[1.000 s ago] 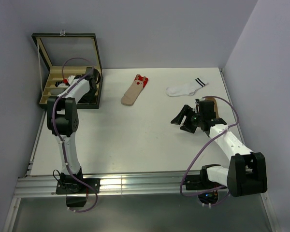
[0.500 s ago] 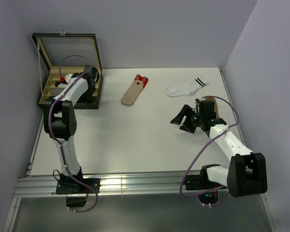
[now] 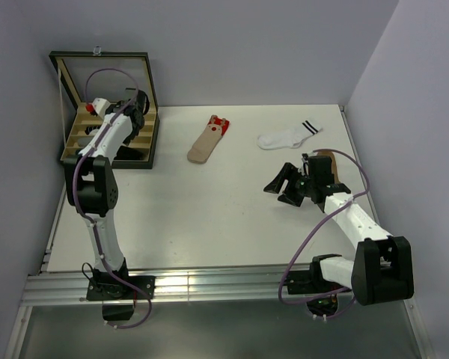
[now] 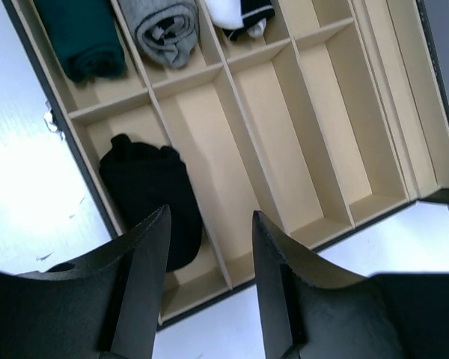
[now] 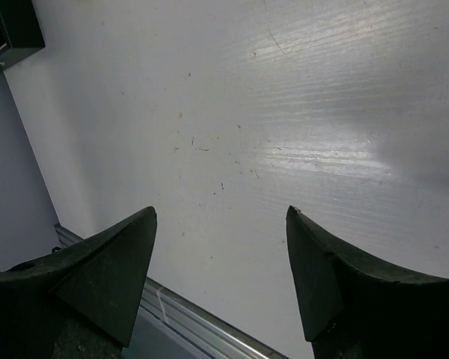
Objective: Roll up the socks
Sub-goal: Place the sock in the storage box.
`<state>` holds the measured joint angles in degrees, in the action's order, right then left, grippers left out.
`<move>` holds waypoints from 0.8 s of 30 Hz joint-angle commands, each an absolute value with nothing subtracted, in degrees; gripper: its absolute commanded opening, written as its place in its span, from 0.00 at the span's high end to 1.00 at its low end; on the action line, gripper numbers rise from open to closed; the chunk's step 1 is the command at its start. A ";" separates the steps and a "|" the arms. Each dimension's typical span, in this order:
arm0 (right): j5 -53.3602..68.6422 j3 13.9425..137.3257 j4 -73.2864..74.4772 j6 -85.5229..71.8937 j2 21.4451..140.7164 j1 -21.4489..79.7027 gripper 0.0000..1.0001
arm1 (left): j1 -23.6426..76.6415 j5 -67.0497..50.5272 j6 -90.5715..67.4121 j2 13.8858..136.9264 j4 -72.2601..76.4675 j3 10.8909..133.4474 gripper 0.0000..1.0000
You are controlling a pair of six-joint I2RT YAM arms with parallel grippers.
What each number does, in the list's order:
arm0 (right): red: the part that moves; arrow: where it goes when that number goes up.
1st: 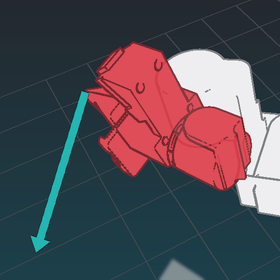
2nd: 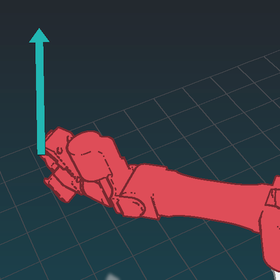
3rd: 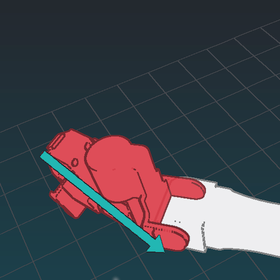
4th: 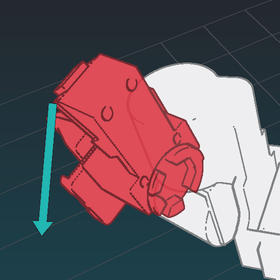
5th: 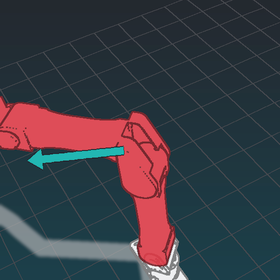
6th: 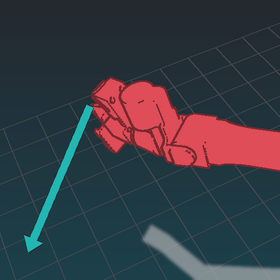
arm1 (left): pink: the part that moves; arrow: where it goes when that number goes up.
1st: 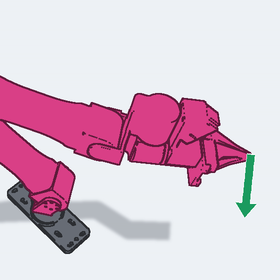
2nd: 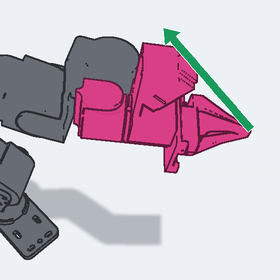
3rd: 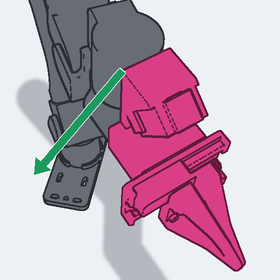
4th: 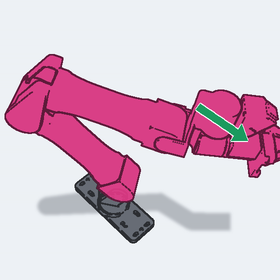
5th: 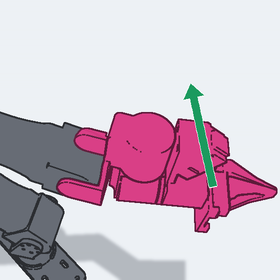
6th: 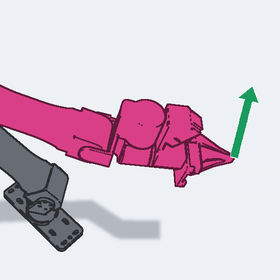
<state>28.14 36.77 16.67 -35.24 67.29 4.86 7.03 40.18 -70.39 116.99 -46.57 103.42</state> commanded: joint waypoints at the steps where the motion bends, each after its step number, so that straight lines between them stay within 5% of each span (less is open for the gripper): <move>1: 28.74 35.95 15.38 -34.54 66.01 4.39 0.23 | 5.71 41.57 -68.29 119.09 -42.38 103.54 0.49; 24: 30.06 34.98 14.59 -34.01 66.80 4.39 0.23 | 2.55 38.14 -69.00 128.15 -43.95 100.28 0.42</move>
